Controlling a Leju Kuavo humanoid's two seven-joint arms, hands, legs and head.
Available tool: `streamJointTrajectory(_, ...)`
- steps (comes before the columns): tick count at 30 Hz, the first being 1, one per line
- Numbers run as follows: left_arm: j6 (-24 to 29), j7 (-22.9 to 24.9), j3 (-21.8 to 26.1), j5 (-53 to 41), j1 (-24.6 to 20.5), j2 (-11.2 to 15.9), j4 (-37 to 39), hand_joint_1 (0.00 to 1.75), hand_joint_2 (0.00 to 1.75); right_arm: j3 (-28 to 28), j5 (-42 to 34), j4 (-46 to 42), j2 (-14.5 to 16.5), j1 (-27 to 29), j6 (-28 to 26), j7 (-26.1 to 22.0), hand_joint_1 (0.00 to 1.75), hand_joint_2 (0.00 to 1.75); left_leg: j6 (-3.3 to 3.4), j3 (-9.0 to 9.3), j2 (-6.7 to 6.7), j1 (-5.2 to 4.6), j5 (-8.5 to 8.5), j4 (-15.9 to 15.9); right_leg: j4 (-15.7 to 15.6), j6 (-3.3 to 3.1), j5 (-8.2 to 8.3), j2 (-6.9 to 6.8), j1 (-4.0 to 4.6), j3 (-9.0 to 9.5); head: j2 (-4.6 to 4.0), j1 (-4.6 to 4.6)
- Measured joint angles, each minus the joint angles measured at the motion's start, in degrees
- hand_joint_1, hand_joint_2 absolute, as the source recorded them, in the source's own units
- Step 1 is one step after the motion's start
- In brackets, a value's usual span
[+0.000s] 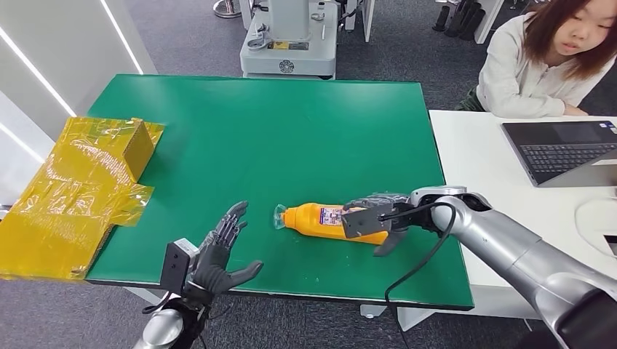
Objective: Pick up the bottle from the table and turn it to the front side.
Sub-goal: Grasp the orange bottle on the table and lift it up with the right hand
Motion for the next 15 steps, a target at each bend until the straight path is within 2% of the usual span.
streamJointTrajectory(5,1.8,-2.6,0.0,-0.5,1.7,-0.3,0.0,0.00,1.75,3.9,5.8,-1.6,-1.8,0.0,-4.1,0.7,0.00,1.75,0.00,0.00,-0.01,0.00,0.00,0.0,0.0,0.00,0.00,-0.01,0.00,0.00,0.00,-0.01)
streamJointTrajectory(15,7.4,-8.6,0.0,-3.3,5.0,-0.2,0.0,0.00,1.75,10.2,19.1,-11.6,-8.6,1.3,-13.7,3.1,0.00,1.75,0.01,-0.01,-0.01,0.00,-0.01,0.0,0.0,0.00,-0.01,-0.01,0.00,-0.01,0.00,0.01)
